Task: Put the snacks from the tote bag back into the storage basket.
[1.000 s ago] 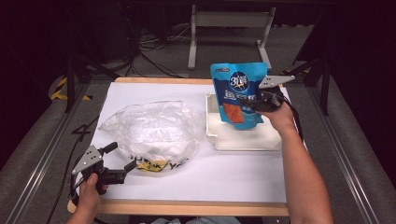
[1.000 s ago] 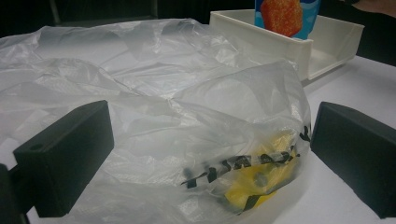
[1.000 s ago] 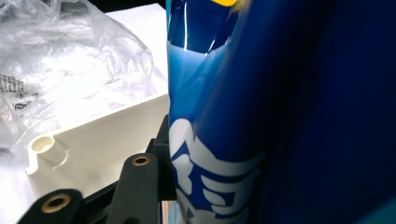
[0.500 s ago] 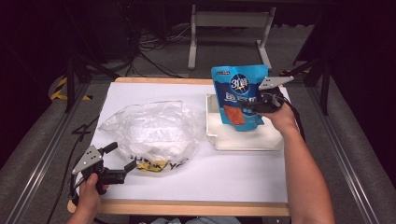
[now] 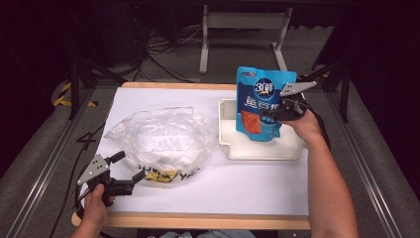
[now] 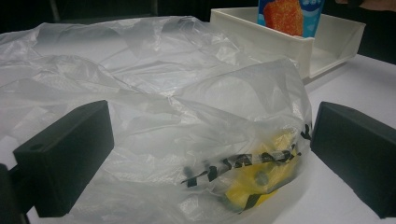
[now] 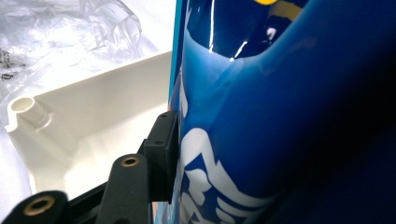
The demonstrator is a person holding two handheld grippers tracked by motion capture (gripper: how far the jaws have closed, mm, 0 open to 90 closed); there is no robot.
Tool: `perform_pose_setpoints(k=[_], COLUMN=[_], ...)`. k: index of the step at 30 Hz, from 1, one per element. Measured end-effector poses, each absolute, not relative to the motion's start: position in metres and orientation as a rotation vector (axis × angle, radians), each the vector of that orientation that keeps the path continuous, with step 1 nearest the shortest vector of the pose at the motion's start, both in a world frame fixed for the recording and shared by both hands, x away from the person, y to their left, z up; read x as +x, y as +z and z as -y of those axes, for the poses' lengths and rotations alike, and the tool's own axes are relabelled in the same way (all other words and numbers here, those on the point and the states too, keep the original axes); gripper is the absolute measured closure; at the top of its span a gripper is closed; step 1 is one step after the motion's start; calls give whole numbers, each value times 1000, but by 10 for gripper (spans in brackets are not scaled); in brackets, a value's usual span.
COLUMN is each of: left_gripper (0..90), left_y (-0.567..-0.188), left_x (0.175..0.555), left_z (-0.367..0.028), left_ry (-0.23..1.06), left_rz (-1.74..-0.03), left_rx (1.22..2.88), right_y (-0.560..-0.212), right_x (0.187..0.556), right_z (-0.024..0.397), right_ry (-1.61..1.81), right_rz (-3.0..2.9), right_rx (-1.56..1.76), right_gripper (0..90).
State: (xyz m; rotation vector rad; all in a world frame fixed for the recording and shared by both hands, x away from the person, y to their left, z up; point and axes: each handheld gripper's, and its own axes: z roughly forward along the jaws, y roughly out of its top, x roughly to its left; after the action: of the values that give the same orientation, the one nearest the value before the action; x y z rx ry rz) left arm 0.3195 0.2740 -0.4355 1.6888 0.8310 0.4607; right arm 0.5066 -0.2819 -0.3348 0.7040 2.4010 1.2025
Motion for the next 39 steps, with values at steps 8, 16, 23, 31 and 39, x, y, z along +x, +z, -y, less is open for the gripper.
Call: perform_pose_setpoints(k=[8, 16, 23, 31, 39], left_gripper=[2, 3, 2, 3, 3], left_y=[-435, -436, -436, -436, -436], left_x=[319, 320, 320, 320, 321], left_z=[-274, -273, -272, -273, -273], left_ry=[459, 462, 461, 461, 460], left_rz=[-830, -830, -833, -830, -830], left_rx=[1683, 1683, 1681, 1685, 1689], right_y=[-334, -339, -340, -342, -334], right_x=[503, 497, 495, 492, 484], right_z=[288, 304, 314, 324, 326], right_ry=[1164, 1136, 1114, 1125, 1216], right_rz=[-2408, -2396, -2380, -2350, -2330], right_rx=[702, 746, 776, 838, 834], right_gripper=[453, 350, 267, 148, 98])
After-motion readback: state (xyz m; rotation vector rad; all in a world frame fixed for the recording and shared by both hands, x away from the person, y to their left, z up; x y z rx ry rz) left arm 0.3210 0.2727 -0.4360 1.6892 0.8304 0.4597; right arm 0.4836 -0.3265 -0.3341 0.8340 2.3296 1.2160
